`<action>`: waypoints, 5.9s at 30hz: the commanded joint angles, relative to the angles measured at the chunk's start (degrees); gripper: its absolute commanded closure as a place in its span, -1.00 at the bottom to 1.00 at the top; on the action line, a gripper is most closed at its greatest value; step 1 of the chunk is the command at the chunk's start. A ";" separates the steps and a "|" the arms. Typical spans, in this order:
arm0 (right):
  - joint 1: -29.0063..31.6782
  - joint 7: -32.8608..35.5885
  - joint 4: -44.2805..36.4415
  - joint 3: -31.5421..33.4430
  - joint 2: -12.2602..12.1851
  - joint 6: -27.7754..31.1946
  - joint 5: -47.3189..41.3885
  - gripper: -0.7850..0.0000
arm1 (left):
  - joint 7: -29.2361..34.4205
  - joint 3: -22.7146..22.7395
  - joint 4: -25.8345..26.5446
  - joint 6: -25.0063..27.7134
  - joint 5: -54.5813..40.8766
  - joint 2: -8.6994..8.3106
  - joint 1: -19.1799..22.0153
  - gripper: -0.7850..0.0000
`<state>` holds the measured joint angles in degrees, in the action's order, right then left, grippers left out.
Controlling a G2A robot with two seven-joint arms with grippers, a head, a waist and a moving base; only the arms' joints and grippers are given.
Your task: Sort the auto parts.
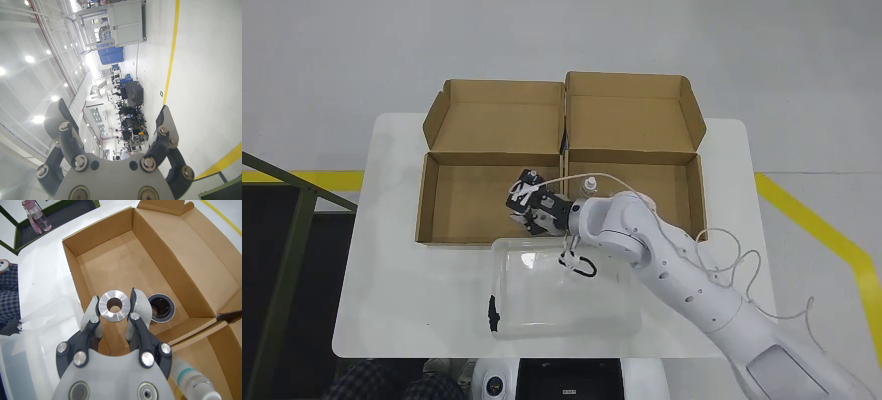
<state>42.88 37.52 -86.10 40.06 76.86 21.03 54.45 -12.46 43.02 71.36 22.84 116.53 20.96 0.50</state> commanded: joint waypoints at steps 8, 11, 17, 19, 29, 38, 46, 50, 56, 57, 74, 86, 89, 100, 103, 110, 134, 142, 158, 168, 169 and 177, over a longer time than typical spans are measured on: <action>-3.63 0.70 5.98 -3.10 2.24 0.24 -1.29 1.00 | 0.00 0.00 0.00 0.00 0.00 0.00 0.00 -1.00; -4.37 0.84 7.22 -3.88 2.87 0.29 -1.42 1.00 | 0.00 0.00 0.00 0.00 0.00 0.00 0.00 -1.00; -5.64 1.57 9.57 -5.21 4.05 0.18 -1.32 1.00 | 0.00 0.00 0.00 0.00 0.00 0.00 0.00 -1.00; -6.02 1.72 10.28 -5.68 4.45 0.13 -1.14 1.00 | 0.00 0.00 0.00 0.00 0.00 0.00 0.00 -1.00; -7.22 2.08 12.87 -6.87 5.99 -0.22 0.25 0.91 | 0.00 0.00 0.00 0.00 0.00 0.00 0.00 -1.00; -7.69 2.71 14.10 -6.99 6.93 0.17 1.08 0.59 | 0.00 0.00 0.00 0.00 0.00 0.00 0.00 -1.00; -7.73 3.13 14.87 -6.67 7.51 0.52 1.66 0.50 | 0.00 0.00 0.00 0.00 0.00 0.00 0.00 -1.00; -7.56 3.16 15.04 -6.41 7.73 0.67 2.01 0.37 | 0.00 0.00 0.00 0.00 0.00 0.00 0.00 -1.00; -7.31 3.27 15.13 -6.09 8.01 1.15 2.60 0.27 | 0.00 0.00 0.00 0.00 0.00 0.00 0.00 -1.00; -7.25 3.23 15.14 -6.02 8.04 1.22 2.73 0.28 | 0.00 0.00 0.00 0.00 0.00 0.00 0.00 -1.00; -3.00 1.42 4.43 -0.47 6.79 1.71 4.22 0.26 | 0.00 0.00 0.00 0.00 0.00 0.00 0.00 -1.00; 9.42 -2.69 -10.91 9.96 2.75 4.44 10.09 0.15 | 0.00 0.00 0.00 0.00 0.00 0.00 0.00 -1.00; 13.19 -4.43 -14.70 13.27 1.67 5.46 12.03 0.13 | 0.00 0.00 0.00 0.00 0.00 0.00 0.00 -1.00; 27.49 -14.45 -24.80 27.46 -1.77 7.49 18.36 -0.24 | 0.00 0.00 0.00 0.00 0.00 0.00 0.00 -1.00; 31.11 -17.32 -26.62 31.56 -2.51 7.74 19.56 -0.26 | 0.00 0.00 0.00 0.00 0.00 0.00 0.00 -1.00; 38.48 -23.79 -28.56 39.41 -3.79 8.19 21.38 -0.84 | 0.00 0.00 0.00 0.00 0.00 0.00 0.00 -1.00; 62.17 -43.22 -33.18 59.22 -5.56 2.92 21.76 -1.00 | 0.00 0.00 0.00 0.00 0.00 0.00 0.00 -1.00; 68.32 -48.60 -32.92 64.03 -5.62 2.27 20.59 -1.00 | 0.00 0.00 0.00 0.00 0.00 0.00 0.00 -1.00; 70.57 -51.80 -31.98 65.84 -5.62 2.57 19.80 -1.00 | 0.00 0.00 0.00 0.00 0.00 0.00 0.00 -1.00; 70.57 -51.80 -31.98 65.84 -5.62 2.56 19.81 -1.00 | 0.00 0.00 0.00 0.00 0.00 0.00 0.00 -1.00; 70.57 -51.80 -31.98 65.84 -5.62 2.56 19.81 -1.00 | 0.00 0.00 0.00 0.00 0.00 0.00 0.00 -1.00; 70.57 -51.80 -31.98 65.84 -5.62 2.56 19.81 -1.00 | 0.00 0.00 0.00 0.00 0.00 0.00 0.00 -1.00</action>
<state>113.45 -14.28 -118.08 105.91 71.24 23.59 74.26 -12.46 43.02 71.36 22.84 116.53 20.96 0.50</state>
